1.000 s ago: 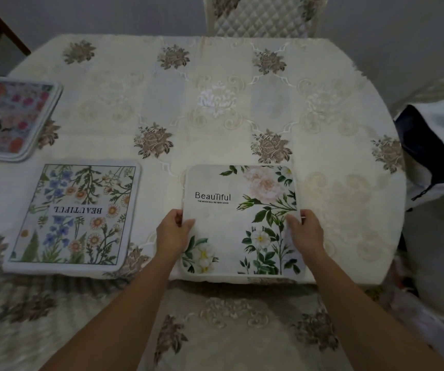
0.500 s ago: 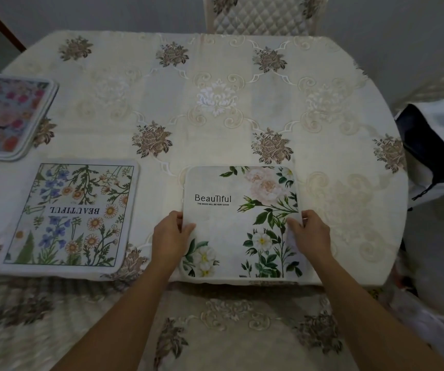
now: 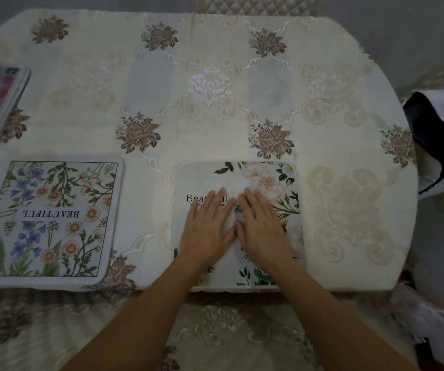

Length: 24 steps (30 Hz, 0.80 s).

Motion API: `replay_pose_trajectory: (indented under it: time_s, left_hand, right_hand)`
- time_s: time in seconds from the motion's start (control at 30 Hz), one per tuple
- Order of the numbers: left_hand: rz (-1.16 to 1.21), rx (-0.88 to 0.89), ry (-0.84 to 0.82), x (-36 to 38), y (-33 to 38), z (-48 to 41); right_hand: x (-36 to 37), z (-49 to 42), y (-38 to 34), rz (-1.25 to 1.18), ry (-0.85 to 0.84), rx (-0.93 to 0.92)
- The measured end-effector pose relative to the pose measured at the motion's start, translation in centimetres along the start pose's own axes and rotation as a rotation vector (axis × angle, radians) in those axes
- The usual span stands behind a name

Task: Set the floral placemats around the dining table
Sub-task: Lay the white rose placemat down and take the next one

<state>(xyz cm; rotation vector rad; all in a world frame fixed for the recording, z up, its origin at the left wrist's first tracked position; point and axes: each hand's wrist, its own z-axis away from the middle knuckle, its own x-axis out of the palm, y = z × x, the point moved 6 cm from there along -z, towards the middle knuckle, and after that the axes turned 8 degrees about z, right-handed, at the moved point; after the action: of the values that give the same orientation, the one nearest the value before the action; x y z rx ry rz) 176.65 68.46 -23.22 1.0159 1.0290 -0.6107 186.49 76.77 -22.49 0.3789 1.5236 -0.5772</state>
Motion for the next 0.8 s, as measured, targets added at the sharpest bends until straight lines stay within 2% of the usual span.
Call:
replay_pose_trajectory:
  time_s: [0.13, 0.23, 0.5, 0.6, 0.8]
  left_hand:
    - [-0.109, 0.056, -0.008, 1.0, -1.7, 0.8]
    - [-0.095, -0.017, 0.045, 0.6, -3.3, 1.8]
    - [0.001, -0.155, 0.093, 0.4, -4.7, 2.0]
    - [0.005, -0.134, 0.083, 0.4, -4.8, 2.1]
    - [-0.062, -0.167, 0.009, -1.1, -4.0, 2.2]
  right_hand:
    - [2.0, 0.5, 1.8, 0.053, -0.062, -0.044]
    - [2.1, 1.5, 3.7, 0.105, -0.058, -0.05]
    - [1.9, 1.9, 5.9, 0.046, -0.013, 0.039]
    - [1.8, 2.2, 6.5, 0.025, -0.015, 0.064]
    - [0.1, 2.8, 8.2, -0.017, -0.168, 0.088]
